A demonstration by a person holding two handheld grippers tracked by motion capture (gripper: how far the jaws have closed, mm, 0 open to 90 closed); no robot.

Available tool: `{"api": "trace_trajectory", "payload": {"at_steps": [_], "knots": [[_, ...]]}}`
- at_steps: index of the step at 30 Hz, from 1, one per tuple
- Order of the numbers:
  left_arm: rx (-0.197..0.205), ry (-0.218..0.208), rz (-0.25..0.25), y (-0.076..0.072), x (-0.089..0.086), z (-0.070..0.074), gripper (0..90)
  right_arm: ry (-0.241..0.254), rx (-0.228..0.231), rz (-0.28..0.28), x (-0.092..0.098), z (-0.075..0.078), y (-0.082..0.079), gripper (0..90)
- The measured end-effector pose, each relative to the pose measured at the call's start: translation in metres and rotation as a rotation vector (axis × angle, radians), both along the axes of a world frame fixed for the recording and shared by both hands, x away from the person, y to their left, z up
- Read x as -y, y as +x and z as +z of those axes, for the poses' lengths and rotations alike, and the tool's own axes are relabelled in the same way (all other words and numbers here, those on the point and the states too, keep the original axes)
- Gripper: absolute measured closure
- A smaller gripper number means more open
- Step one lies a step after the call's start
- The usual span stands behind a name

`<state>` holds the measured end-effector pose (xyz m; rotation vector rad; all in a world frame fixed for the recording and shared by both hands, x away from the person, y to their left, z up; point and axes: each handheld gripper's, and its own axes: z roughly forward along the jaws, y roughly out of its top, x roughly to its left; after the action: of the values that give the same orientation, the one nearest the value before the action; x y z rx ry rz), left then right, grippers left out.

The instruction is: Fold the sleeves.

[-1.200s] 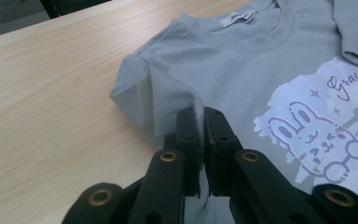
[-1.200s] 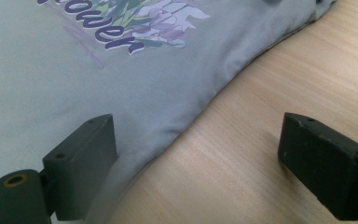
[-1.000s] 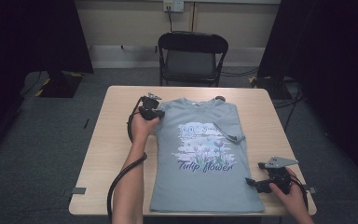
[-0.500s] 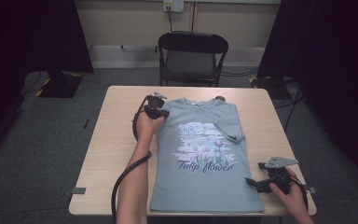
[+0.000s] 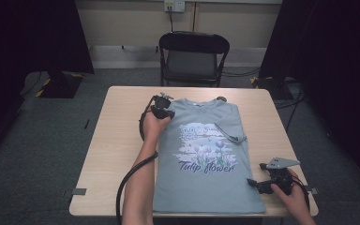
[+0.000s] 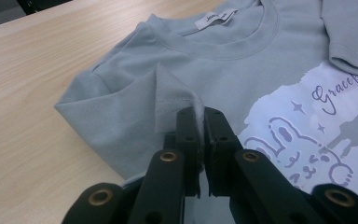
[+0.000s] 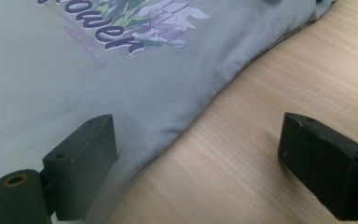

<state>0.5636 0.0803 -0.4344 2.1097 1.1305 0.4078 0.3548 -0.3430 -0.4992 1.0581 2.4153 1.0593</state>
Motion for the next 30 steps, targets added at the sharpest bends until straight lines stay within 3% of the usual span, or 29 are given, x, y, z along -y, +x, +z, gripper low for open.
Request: {"api": "trace_trajectory", "payload": {"at_steps": [14,25,29,30], "knots": [[-0.029,-0.001,-0.009,0.004,0.015,-0.012,85.7,0.0,0.0,0.0,0.0,0.0,0.0,10.7],[-0.02,-0.012,-0.042,0.001,0.031,-0.012,85.5,0.0,0.0,0.0,0.0,0.0,0.0,10.7],[-0.017,-0.032,-0.058,0.0,0.033,-0.012,84.3,0.0,0.0,0.0,0.0,0.0,0.0,10.8],[-0.022,-0.059,-0.059,0.0,0.034,-0.012,80.6,0.0,0.0,0.0,0.0,0.0,0.0,10.7]]}}
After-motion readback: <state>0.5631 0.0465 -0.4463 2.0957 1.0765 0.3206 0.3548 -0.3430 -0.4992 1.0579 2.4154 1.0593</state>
